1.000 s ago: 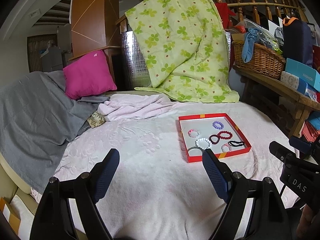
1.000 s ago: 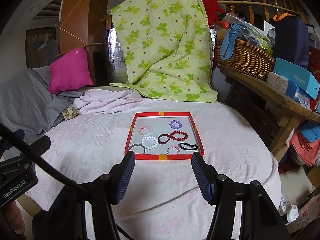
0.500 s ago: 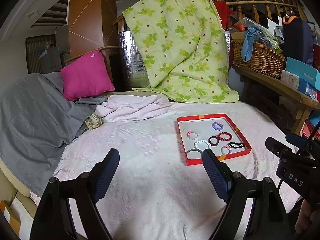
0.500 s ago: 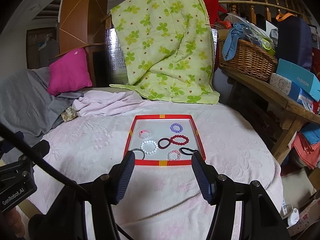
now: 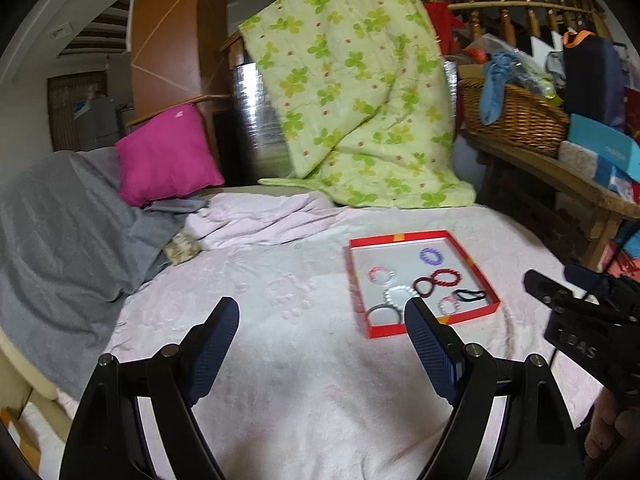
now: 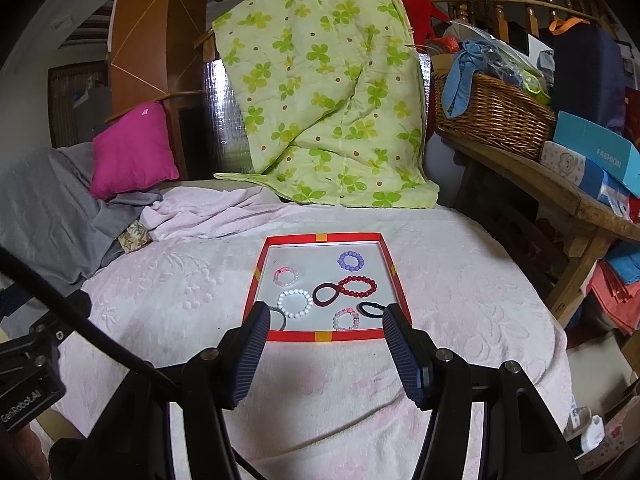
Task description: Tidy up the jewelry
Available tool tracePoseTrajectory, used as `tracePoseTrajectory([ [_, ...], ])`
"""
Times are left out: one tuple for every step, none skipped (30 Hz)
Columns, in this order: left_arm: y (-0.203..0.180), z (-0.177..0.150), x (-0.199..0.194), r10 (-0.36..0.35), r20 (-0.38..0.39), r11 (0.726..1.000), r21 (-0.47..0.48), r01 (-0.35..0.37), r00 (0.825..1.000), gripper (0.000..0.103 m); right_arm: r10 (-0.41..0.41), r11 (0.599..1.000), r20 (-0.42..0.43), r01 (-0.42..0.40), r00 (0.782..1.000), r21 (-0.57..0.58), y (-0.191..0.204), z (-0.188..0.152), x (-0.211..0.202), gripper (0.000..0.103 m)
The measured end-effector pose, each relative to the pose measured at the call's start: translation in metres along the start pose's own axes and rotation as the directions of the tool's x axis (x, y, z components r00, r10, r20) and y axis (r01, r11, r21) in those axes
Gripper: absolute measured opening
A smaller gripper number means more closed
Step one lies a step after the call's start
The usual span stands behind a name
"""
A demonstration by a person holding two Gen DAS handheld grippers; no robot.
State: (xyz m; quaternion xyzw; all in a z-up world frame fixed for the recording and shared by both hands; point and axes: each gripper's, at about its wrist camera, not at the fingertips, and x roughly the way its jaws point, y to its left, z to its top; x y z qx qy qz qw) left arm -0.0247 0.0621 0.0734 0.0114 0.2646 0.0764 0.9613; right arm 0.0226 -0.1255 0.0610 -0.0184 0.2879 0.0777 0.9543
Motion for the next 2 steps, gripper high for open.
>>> tracePoseTrajectory([
  [0.0000,-0.0021,0.0046,-0.014,-0.001,1.000,-0.005,0.014,1.000,0.085,-0.001,1.000,-0.002,0.001,1.000,0.007,-0.0030,-0.0013,0.0037,0.063],
  [0.0002,-0.0041,0.0110,-0.018,-0.013,1.000,-0.014,0.018,1.000,0.085,-0.001,1.000,-0.002,0.001,1.000,0.014,-0.0053,-0.0020,0.0060,0.063],
])
